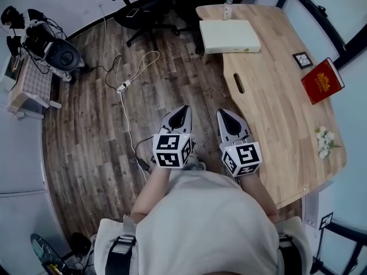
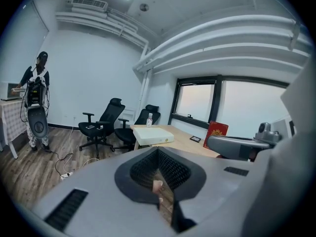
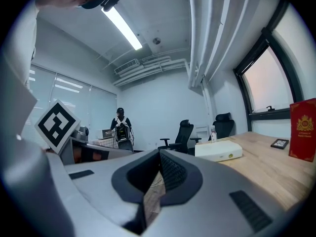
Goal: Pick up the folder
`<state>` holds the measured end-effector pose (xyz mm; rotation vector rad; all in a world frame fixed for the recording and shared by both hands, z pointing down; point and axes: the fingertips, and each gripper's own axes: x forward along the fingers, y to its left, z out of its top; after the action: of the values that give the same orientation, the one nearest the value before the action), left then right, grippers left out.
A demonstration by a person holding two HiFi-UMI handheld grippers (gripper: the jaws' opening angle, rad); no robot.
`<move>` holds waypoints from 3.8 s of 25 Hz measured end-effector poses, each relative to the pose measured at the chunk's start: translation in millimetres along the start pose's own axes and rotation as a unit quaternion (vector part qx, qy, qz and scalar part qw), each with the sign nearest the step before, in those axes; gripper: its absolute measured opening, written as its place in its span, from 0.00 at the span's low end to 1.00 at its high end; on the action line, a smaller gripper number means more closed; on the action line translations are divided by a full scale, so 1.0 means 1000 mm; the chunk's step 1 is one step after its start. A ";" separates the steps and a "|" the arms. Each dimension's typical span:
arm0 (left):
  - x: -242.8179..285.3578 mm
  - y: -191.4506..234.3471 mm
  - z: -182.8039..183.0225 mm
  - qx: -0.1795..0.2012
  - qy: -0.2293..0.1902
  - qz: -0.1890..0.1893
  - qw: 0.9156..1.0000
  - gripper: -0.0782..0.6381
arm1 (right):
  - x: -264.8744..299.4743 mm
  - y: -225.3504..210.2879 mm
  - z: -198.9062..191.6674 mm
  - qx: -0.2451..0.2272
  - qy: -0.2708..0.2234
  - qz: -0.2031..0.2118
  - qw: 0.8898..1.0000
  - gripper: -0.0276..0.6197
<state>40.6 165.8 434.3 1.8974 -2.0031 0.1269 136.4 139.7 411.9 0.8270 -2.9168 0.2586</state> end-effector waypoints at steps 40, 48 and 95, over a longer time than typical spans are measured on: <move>0.191 0.095 0.080 -0.006 0.022 -0.057 0.998 0.14 | 0.198 -0.099 0.040 -0.005 0.014 -0.061 0.998 0.07; 0.232 0.126 0.099 -0.004 0.030 -0.075 0.997 0.14 | 0.246 -0.116 0.052 -0.006 0.011 -0.084 0.996 0.07; 0.404 0.162 0.085 -0.042 0.113 -0.191 0.974 0.14 | 0.307 -0.223 0.053 0.019 0.002 -0.221 0.975 0.07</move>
<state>-142.7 -228.6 520.1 2.0683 -1.4471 0.1441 -8.7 -214.7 433.1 1.4421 -2.6333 0.2722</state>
